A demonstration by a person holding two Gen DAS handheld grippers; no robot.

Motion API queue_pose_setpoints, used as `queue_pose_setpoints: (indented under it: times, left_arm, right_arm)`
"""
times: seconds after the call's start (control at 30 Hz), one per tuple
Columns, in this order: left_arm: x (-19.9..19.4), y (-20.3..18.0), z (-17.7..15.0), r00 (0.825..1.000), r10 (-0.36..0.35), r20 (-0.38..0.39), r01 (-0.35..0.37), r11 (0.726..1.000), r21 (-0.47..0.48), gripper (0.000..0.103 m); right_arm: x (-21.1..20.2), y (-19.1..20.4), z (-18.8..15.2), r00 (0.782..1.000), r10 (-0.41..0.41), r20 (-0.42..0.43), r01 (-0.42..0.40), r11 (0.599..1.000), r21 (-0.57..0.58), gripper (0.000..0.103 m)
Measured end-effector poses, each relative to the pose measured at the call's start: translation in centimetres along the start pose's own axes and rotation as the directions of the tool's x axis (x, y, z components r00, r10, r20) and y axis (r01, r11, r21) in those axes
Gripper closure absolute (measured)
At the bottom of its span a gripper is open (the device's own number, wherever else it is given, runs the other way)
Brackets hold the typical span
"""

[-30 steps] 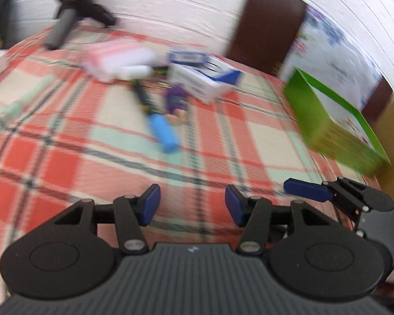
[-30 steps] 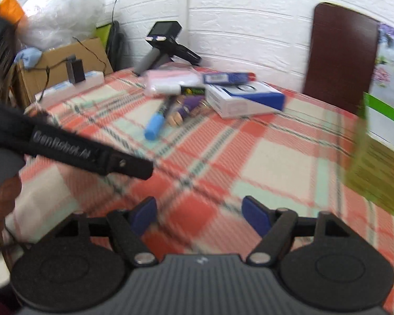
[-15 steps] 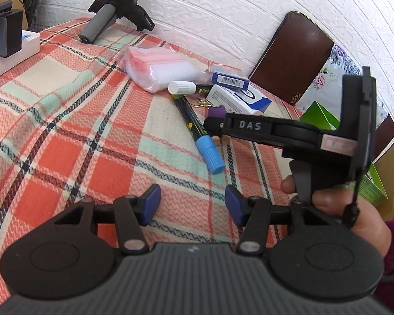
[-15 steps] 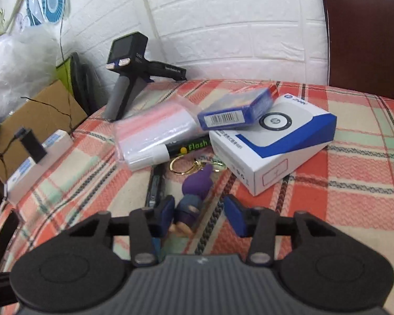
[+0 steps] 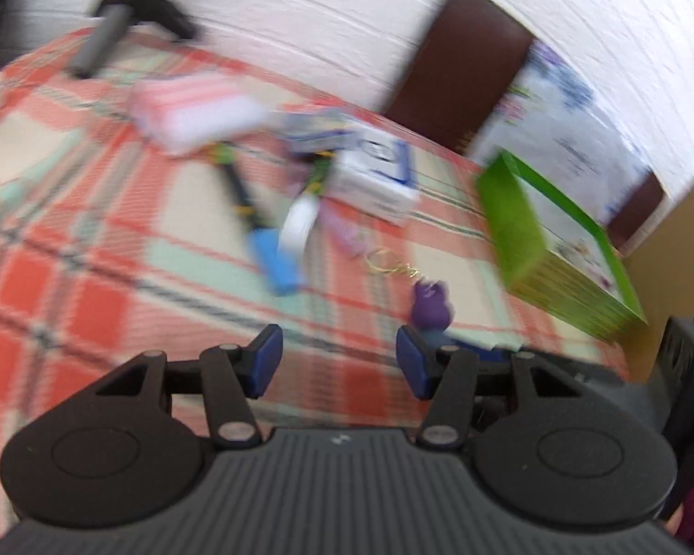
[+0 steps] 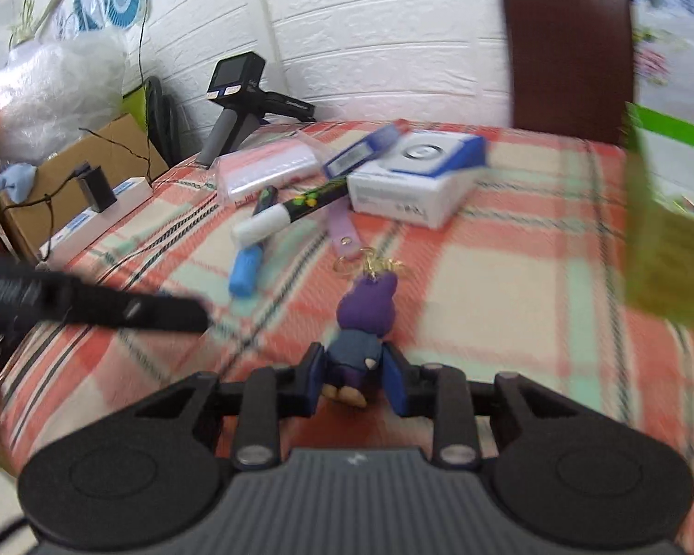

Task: Organize objects

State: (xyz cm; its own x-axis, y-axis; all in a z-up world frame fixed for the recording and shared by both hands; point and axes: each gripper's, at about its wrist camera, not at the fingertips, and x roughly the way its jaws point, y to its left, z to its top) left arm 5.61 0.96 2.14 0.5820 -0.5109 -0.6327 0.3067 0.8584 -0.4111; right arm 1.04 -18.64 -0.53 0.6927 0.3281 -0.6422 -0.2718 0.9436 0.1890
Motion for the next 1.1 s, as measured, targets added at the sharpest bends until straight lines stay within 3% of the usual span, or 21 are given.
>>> queue_pose_setpoints:
  times: [0.1, 0.13, 0.23, 0.3, 0.33, 0.37, 0.4, 0.43, 0.47, 0.6, 0.7, 0.8, 0.83, 0.9, 1.0, 1.1]
  left_arm:
    - [2.2, -3.2, 0.2, 0.994, -0.063, -0.086, 0.066, 0.997, 0.036, 0.044]
    - [3.3, -4.1, 0.2, 0.990, -0.079, -0.120, 0.084, 0.996, 0.036, 0.038]
    - [6.4, -5.7, -0.2, 0.968, -0.134, -0.210, 0.132, 0.991, -0.021, 0.029]
    - [7.2, -6.9, -0.4, 0.971, -0.137, -0.196, 0.136, 0.991, -0.019, 0.027]
    - [7.4, -7.6, -0.4, 0.971, -0.137, -0.197, 0.139, 0.990, -0.002, 0.038]
    - [7.8, -8.1, -0.4, 0.966, -0.148, -0.213, 0.151, 0.989, -0.003, 0.056]
    - [8.0, -8.4, -0.4, 0.965, -0.138, -0.221, 0.142, 0.990, 0.000, 0.061]
    - [8.1, -8.7, -0.5, 0.966, -0.132, -0.222, 0.138, 0.990, 0.011, 0.074]
    - [8.1, -9.0, -0.7, 0.968, -0.123, -0.220, 0.131, 0.991, 0.025, 0.078]
    - [7.7, -9.7, -0.7, 0.969, -0.121, -0.217, 0.129, 0.991, 0.023, 0.079]
    - [6.4, -10.9, 0.1, 0.978, -0.131, -0.165, 0.142, 0.988, 0.056, 0.080]
    - [4.8, -11.3, 2.4, 0.973, -0.208, -0.104, 0.213, 0.976, 0.035, 0.084]
    - [4.2, -11.6, 3.2, 0.965, -0.249, -0.087, 0.252, 0.967, 0.033, 0.091]
    - [3.4, -12.7, 4.7, 0.949, -0.308, -0.063, 0.311, 0.949, 0.051, 0.093]
    - [2.5, -14.4, 6.3, 0.951, -0.309, -0.026, 0.310, 0.944, 0.116, 0.093]
    - [2.3, -15.3, 6.4, 0.963, -0.268, -0.010, 0.265, 0.948, 0.177, 0.091]
  right_arm:
    - [-2.2, -0.3, -1.7, 1.000, -0.016, 0.006, 0.016, 1.000, -0.008, 0.076]
    - [-2.9, -0.6, -2.2, 1.000, -0.013, 0.007, 0.013, 1.000, -0.003, 0.076]
    - [-4.3, -1.0, -3.3, 1.000, -0.012, 0.011, 0.012, 1.000, 0.008, 0.077]
    - [-5.2, -0.9, -3.8, 0.999, -0.035, 0.024, 0.036, 0.999, -0.030, 0.079]
    - [-5.7, -0.7, -4.0, 0.998, -0.045, 0.038, 0.048, 0.997, -0.061, 0.080]
    - [-6.1, -0.6, -4.2, 0.997, -0.049, 0.052, 0.054, 0.995, -0.082, 0.080]
    - [-6.5, -0.6, -4.3, 0.996, -0.059, 0.065, 0.065, 0.994, -0.090, 0.080]
    - [-6.9, -0.8, -4.4, 0.994, -0.076, 0.078, 0.083, 0.992, -0.094, 0.080]
    - [-7.2, -1.2, -4.5, 0.993, -0.086, 0.083, 0.093, 0.992, -0.087, 0.080]
    - [-7.5, -1.9, -4.6, 0.993, -0.079, 0.089, 0.085, 0.994, -0.067, 0.080]
    - [-8.3, -1.5, -4.8, 0.983, -0.100, 0.156, 0.116, 0.988, -0.100, 0.080]
    - [-9.1, -1.1, -4.5, 0.956, -0.151, 0.250, 0.188, 0.973, -0.135, 0.080]
    - [-9.4, -0.9, -4.2, 0.944, -0.167, 0.285, 0.214, 0.966, -0.143, 0.081]
    - [-10.0, -0.7, -3.5, 0.917, -0.183, 0.354, 0.250, 0.956, -0.153, 0.082]
    - [-10.4, -0.6, -2.3, 0.883, -0.210, 0.419, 0.299, 0.941, -0.160, 0.082]
    - [-10.2, -1.6, -2.1, 0.883, -0.231, 0.408, 0.312, 0.940, -0.142, 0.082]
